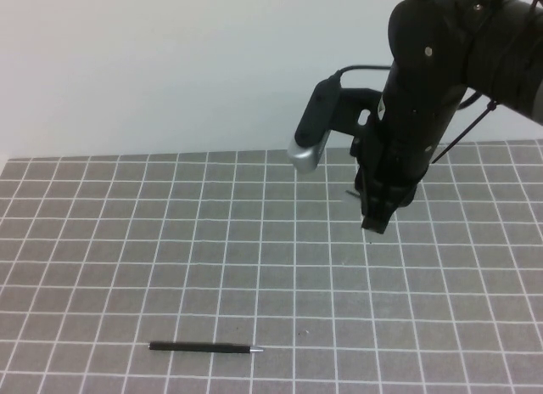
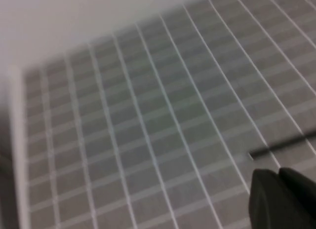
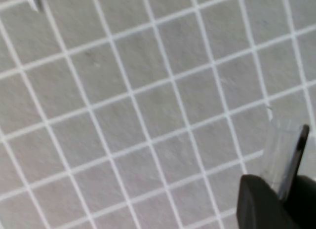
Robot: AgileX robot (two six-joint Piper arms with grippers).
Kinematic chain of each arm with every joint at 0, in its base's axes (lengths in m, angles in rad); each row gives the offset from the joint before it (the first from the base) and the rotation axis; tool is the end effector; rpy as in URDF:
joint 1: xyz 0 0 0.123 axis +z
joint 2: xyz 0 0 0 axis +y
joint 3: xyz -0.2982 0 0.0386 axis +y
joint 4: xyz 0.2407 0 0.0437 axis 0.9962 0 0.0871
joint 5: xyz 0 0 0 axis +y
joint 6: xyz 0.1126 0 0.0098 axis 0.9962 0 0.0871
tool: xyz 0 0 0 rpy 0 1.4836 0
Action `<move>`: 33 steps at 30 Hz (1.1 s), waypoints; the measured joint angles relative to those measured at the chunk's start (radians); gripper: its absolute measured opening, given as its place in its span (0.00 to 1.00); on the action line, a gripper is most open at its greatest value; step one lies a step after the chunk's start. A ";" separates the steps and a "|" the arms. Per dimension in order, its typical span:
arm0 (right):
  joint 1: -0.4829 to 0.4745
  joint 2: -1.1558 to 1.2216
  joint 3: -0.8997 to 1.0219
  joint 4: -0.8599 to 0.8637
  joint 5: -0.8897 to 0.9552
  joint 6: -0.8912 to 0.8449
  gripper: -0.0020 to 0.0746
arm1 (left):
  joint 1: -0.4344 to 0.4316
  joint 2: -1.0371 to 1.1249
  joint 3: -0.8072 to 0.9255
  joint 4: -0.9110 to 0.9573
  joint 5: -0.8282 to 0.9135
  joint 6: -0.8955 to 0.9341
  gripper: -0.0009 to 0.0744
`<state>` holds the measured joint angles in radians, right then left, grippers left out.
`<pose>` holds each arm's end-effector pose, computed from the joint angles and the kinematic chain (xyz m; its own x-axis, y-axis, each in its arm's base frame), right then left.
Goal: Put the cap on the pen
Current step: 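Pick up the pen and its cap, cap the pen, and set it down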
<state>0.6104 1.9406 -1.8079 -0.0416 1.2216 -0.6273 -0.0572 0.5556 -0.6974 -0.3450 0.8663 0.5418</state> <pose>0.3482 0.2382 0.2908 -0.2894 -0.9322 -0.2175 -0.9191 0.3341 -0.2090 0.0870 -0.0342 0.3280 -0.4598 0.3245 -0.8266 0.4290 0.8962 0.1131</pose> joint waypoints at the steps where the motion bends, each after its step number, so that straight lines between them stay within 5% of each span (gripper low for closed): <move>1: 0.000 0.002 0.002 0.013 0.001 0.000 0.15 | 0.000 0.037 -0.021 -0.002 0.031 0.009 0.01; 16: -0.002 0.021 0.002 0.115 0.001 0.002 0.15 | 0.000 0.552 -0.236 -0.090 0.140 0.120 0.01; 21: -0.002 0.021 0.002 0.083 0.001 0.008 0.15 | 0.000 0.621 -0.293 -0.152 0.131 0.286 0.05; 24: -0.002 0.022 0.002 0.073 0.001 0.008 0.15 | 0.000 0.659 -0.315 -0.175 0.106 0.370 0.19; 30: -0.002 0.028 0.024 0.061 -0.001 -0.029 0.15 | -0.074 0.762 -0.316 -0.130 0.084 0.469 0.64; 33: -0.002 0.028 0.056 0.034 -0.001 -0.034 0.15 | -0.131 0.825 -0.316 -0.025 0.072 0.507 0.72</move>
<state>0.6085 1.9682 -1.7524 -0.0072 1.2203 -0.6615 -0.1878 1.3810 -1.0139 -0.3705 0.9382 1.0485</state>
